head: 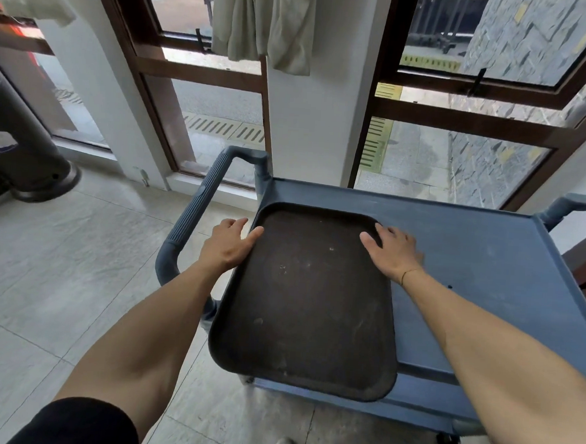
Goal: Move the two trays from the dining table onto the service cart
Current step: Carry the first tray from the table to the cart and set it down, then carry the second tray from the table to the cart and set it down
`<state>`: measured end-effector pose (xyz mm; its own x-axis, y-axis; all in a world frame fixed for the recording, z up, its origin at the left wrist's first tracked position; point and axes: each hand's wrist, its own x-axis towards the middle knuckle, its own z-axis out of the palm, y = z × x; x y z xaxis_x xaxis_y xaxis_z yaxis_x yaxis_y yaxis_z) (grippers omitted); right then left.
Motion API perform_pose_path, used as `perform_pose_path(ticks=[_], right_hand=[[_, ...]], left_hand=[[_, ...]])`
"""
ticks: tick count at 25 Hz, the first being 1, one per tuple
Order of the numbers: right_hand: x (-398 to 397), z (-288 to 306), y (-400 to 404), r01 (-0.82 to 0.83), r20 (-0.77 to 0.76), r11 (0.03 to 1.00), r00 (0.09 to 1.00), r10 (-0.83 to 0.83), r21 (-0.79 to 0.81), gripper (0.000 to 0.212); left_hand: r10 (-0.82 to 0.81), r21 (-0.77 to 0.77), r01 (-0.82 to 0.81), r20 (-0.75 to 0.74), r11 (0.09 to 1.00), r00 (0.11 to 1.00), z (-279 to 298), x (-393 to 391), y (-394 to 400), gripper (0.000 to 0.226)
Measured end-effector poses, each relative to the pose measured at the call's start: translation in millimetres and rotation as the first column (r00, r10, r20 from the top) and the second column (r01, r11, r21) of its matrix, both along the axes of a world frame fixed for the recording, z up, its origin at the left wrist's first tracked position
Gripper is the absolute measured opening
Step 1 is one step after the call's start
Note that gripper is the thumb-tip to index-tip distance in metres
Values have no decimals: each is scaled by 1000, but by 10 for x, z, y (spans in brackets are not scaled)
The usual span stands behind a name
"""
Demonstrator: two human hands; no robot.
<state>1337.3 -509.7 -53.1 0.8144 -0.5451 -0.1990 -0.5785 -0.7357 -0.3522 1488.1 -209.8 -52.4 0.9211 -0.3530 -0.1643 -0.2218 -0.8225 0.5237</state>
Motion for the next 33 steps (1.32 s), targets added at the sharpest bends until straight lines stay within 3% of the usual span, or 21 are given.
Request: perform_pose_path(ticks=[5,17,22,33], right_hand=[[-158,381,-116,-183,-1,963,982,187,-196,77],[-463,896,-120,-428,95,844,873,479,-324,79],[-423,1008,409,-598,130,722,732,669,-347,78],[-895,1052,2358,-903,185,359,320,929,-238,77]], left_hand=[[-28,116,-1,244,993,969,238,-347,21,76],[243,178,-334,395,926,886,680,-1631,307,79],[389,165,-498,436,851,811,856,-2340,869,80],[715,216,-829,425,515,555,1016,-4339,2276,89]])
